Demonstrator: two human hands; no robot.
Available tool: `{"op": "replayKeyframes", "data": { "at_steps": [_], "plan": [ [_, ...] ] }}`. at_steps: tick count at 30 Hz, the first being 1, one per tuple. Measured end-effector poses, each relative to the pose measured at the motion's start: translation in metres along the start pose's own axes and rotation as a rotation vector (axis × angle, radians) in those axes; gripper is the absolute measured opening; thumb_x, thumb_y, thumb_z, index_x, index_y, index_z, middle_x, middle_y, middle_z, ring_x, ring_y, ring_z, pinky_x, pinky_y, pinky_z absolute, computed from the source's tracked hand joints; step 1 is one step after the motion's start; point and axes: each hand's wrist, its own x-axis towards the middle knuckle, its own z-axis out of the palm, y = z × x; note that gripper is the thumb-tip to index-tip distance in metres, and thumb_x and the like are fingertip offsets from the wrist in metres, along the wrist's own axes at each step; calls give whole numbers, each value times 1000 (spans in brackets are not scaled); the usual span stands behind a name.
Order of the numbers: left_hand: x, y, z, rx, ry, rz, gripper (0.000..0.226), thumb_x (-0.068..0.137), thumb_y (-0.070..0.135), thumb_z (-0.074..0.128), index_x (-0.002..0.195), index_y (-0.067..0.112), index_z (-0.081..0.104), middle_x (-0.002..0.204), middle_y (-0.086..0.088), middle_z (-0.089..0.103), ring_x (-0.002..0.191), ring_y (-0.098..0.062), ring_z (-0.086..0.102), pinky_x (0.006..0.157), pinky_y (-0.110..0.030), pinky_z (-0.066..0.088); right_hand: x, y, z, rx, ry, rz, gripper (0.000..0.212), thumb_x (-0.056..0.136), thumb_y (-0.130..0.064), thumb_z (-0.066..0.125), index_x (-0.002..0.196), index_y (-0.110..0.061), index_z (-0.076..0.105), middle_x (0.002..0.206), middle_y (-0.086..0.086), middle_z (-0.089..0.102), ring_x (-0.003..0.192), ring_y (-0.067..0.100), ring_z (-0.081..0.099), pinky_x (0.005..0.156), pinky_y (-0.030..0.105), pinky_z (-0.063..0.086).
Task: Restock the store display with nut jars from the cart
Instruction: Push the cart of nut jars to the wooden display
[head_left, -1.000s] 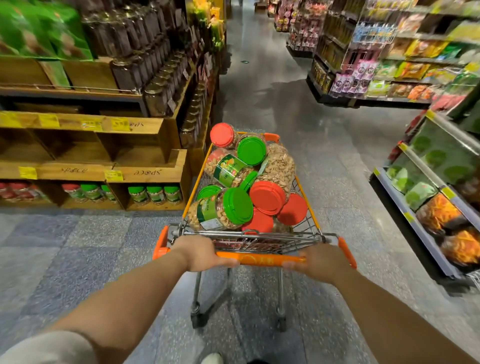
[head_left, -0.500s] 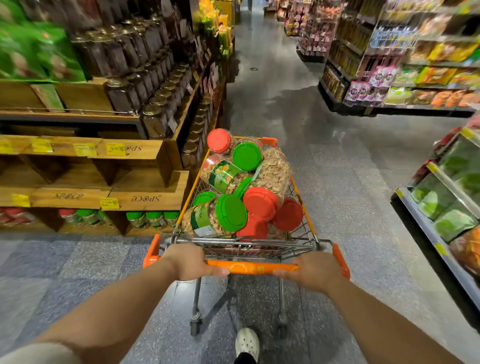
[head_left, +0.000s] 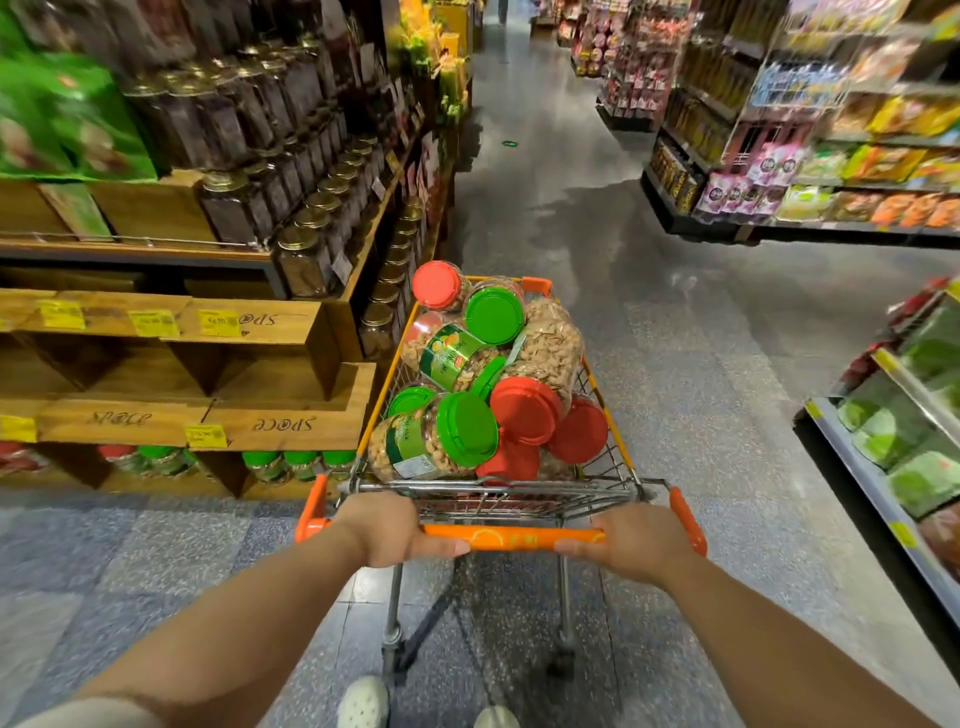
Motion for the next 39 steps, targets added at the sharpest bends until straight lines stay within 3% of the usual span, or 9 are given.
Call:
{"op": "replayKeyframes", "data": {
  "at_steps": [3, 9, 12, 15, 21, 25, 28, 33, 39],
  "plan": [
    [4, -1, -5, -32, -14, -6, 101, 45, 113, 14, 59, 19, 48, 63, 1, 53, 66, -21, 55, 64, -37, 44, 5, 0, -5, 16, 0, 15, 94, 56, -106, 6, 71, -27, 54, 68, -6, 58, 62, 7, 53, 54, 31, 36],
    [11, -18, -13, -209, -96, 89, 88, 72, 100, 22, 78, 18, 53, 71, -3, 54, 66, -21, 56, 64, -37, 41, 8, -4, -6, 83, -6, 124, 100, 57, -110, 11, 115, -50, 67, 101, -11, 73, 93, 9, 66, 80, 35, 52],
    [16, -32, -20, -418, -156, 173, 84, 83, 89, 39, 120, 17, 59, 96, -4, 68, 87, -20, 69, 79, -39, 54, 0, -9, -12, 224, -38, 210, 93, 56, -110, 22, 91, -36, 67, 86, -10, 68, 82, 5, 62, 79, 33, 50],
    [28, -55, -41, -421, -50, 284, 66, 90, 75, 51, 124, 18, 59, 115, -4, 67, 105, -22, 64, 91, -41, 54, -5, -20, -17, 425, 17, 279, 82, 55, -106, 36, 90, -39, 67, 88, -16, 66, 87, 2, 61, 77, 27, 47],
    [65, -109, -92, -402, 161, 303, 67, 84, 68, 66, 132, 21, 56, 108, 1, 70, 93, -14, 67, 82, -35, 55, 17, -90, -35, 1079, 386, 378, 38, 85, -56, 72, 112, -29, 68, 113, -7, 66, 105, 13, 64, 90, 36, 51],
    [94, -130, -108, -378, 156, 336, 85, 82, 62, 73, 150, 17, 45, 141, -7, 59, 125, -23, 58, 103, -35, 49, 51, -144, -51, 1281, 372, 425, 63, 81, -58, 77, 131, -27, 56, 126, -1, 59, 112, 17, 62, 95, 46, 56],
    [114, -131, -111, -374, 100, 382, 93, 81, 59, 76, 155, 17, 38, 155, -7, 46, 138, -25, 49, 110, -35, 42, 75, -167, -57, 1349, 350, 467, 110, 56, -86, 74, 146, -30, 45, 143, 4, 51, 132, 20, 50, 104, 49, 51],
    [153, -126, -107, -388, -31, 416, 99, 78, 59, 76, 158, 21, 33, 161, -4, 39, 146, -24, 40, 117, -36, 35, 107, -179, -67, 1280, 288, 548, 90, 83, -57, 75, 155, -20, 36, 147, 2, 52, 135, 22, 49, 96, 26, 38],
    [185, -129, -102, -414, -168, 462, 121, 58, 87, 64, 157, 23, 35, 158, -3, 43, 144, -22, 42, 117, -35, 36, 134, -183, -64, 1274, 206, 621, 97, 79, -64, 75, 156, -20, 34, 150, 3, 52, 135, 25, 51, 106, 34, 43]
  ]
}}
